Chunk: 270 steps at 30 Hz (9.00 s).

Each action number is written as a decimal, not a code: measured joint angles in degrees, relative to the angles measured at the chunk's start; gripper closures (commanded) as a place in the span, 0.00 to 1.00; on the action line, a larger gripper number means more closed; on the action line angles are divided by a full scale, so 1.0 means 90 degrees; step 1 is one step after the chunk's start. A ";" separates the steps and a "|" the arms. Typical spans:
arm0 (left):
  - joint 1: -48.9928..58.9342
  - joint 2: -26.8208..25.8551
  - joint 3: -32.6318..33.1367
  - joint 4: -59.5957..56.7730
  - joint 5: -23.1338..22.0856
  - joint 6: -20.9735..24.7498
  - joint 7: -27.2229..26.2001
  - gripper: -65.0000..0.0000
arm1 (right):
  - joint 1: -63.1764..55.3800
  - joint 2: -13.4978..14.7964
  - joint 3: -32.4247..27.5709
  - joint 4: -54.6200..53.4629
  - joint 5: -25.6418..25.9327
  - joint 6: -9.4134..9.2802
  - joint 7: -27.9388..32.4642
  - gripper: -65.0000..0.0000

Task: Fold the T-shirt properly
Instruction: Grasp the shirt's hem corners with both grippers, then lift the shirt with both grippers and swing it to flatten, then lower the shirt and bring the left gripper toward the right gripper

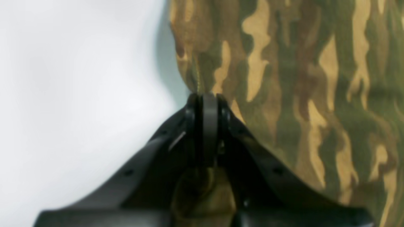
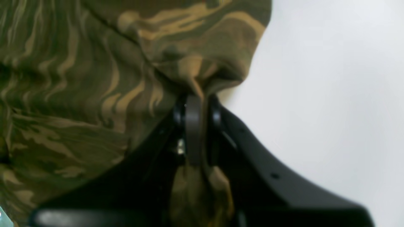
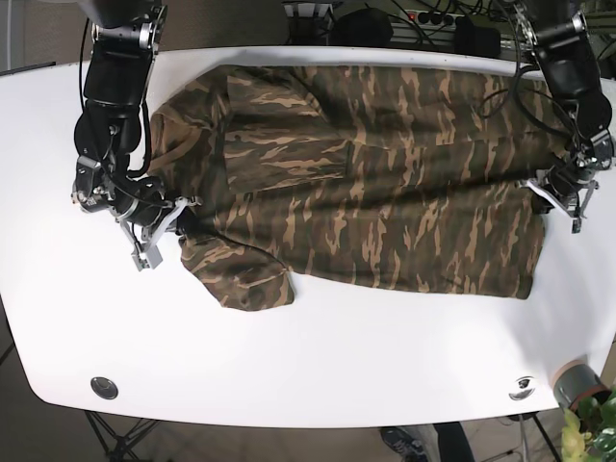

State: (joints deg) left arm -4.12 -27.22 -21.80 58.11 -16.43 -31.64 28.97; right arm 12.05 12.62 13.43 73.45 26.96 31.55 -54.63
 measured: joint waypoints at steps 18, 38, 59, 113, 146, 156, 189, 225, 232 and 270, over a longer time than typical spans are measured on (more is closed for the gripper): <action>0.0879 0.0410 -0.0262 0.1965 0.0168 0.0279 0.0996 0.48 | -0.0022 -0.0049 0.0000 0.0000 -0.0017 0.0000 0.0000 0.96; -0.0923 0.0107 -0.1005 0.0036 0.0219 0.0396 0.1207 0.47 | -0.0036 -0.0165 -0.0005 0.0000 -0.0017 0.0000 -0.0002 0.96; -0.2378 -0.0124 0.0175 -0.2548 0.0126 0.0374 0.0029 0.47 | -0.0002 -0.0165 -0.0005 0.0000 0.0000 0.0000 -0.0002 0.96; -0.1863 0.0158 0.0483 -0.0695 0.0197 -0.0325 0.0719 1.00 | 0.0170 -0.0216 -0.0005 0.0175 -0.0019 0.0002 -0.0104 0.96; -0.3796 0.0447 0.0525 0.2336 0.0017 0.0265 0.2125 1.00 | 0.4019 0.0493 -0.0044 -0.0420 -0.1258 0.0177 -0.0920 0.96; -0.5639 0.0430 0.0537 0.2390 -0.0168 0.0209 0.2293 1.00 | 0.6016 0.0935 -0.0061 -0.0335 -0.1035 0.0175 -0.1518 0.96; -0.1744 0.0313 -0.0119 0.4515 0.0066 0.0299 0.2523 1.00 | 0.1979 0.0753 0.0818 0.2276 -0.0777 0.0333 -0.2149 0.96; -0.3526 0.2341 0.2169 -0.1982 0.0151 0.1139 -0.0495 0.42 | 0.0240 0.0129 0.1010 0.3094 -0.0792 0.0335 -0.1953 0.96; -0.3631 0.2555 0.2169 -0.2912 0.0180 0.1190 -0.0801 0.42 | 0.0236 -0.0036 0.0998 0.3094 -0.0801 0.0335 -0.1945 0.96; -0.3381 0.2543 0.2965 -0.2803 0.0126 0.1676 -0.1654 1.00 | 0.0223 -0.0214 0.1001 0.3082 -0.0804 0.0335 -0.1957 0.96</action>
State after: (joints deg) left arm -34.54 -4.34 4.89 32.88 -15.29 -16.56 14.09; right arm 14.06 10.70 22.44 101.19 19.73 34.57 -72.25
